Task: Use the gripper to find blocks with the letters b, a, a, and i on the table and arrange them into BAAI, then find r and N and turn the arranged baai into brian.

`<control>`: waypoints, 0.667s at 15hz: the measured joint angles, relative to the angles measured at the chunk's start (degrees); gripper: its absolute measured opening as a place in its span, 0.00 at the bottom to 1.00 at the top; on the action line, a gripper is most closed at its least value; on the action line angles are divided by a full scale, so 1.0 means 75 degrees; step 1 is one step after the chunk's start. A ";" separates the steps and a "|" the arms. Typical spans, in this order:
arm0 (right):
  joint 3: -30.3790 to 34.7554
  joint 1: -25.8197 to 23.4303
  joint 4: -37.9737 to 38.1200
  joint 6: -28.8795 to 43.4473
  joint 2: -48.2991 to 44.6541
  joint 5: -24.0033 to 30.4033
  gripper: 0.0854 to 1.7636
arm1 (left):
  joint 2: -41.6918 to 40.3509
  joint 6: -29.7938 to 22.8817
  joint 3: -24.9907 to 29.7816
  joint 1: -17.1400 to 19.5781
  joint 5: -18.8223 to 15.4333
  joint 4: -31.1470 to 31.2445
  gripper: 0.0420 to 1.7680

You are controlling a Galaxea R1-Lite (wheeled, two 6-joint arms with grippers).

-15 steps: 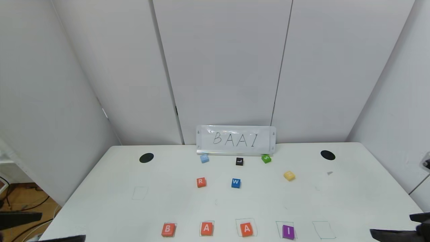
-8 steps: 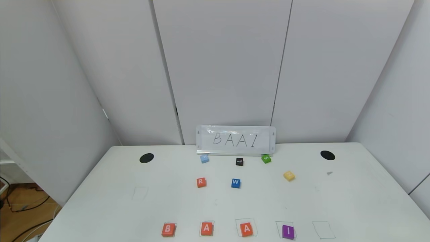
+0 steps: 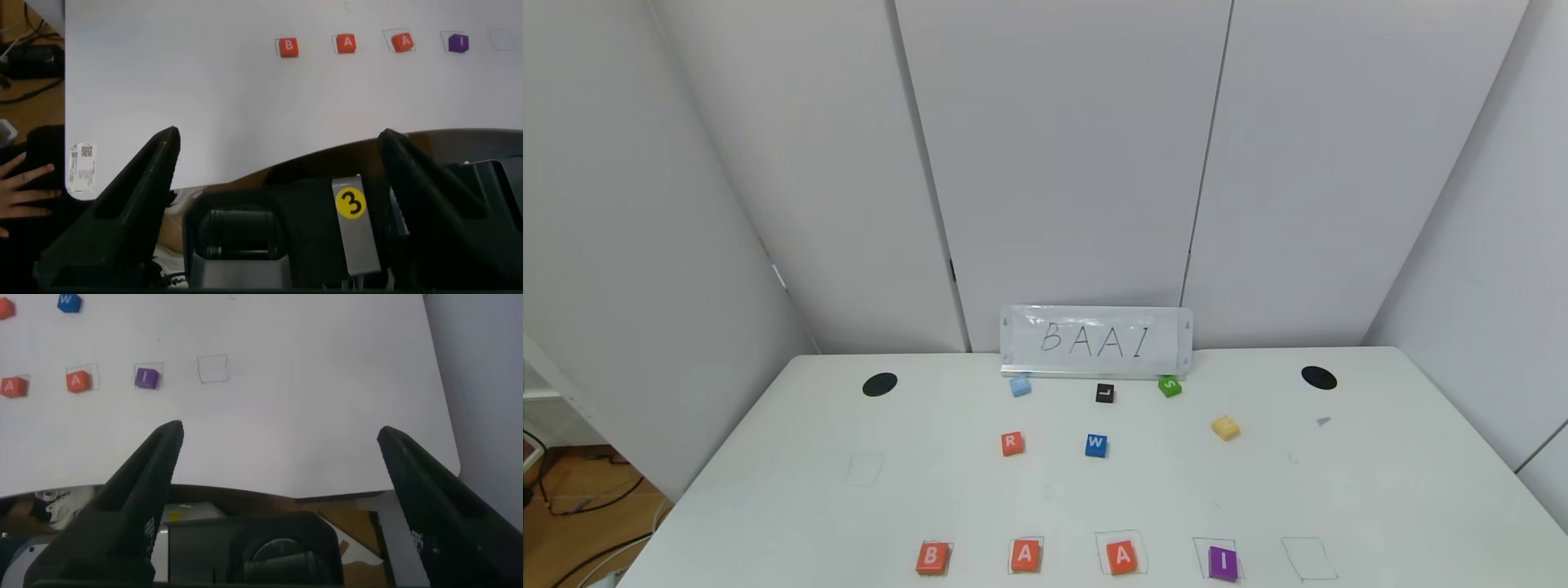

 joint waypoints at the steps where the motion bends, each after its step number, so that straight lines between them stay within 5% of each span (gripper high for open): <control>1: 0.0018 -0.0158 0.0179 -0.0003 -0.0309 0.0091 0.97 | -0.0260 0.0161 0.0026 0.0234 -0.0182 0.0185 0.97; 5: 0.0062 -0.0421 0.0905 0.0000 -0.1560 0.0231 0.97 | -0.1289 0.0636 0.0445 0.0995 -0.0372 0.0566 0.97; 10: 0.0161 -0.0486 0.1749 -0.0008 -0.3072 0.0228 0.97 | -0.2267 0.0645 0.1026 0.1001 -0.0377 0.0904 0.97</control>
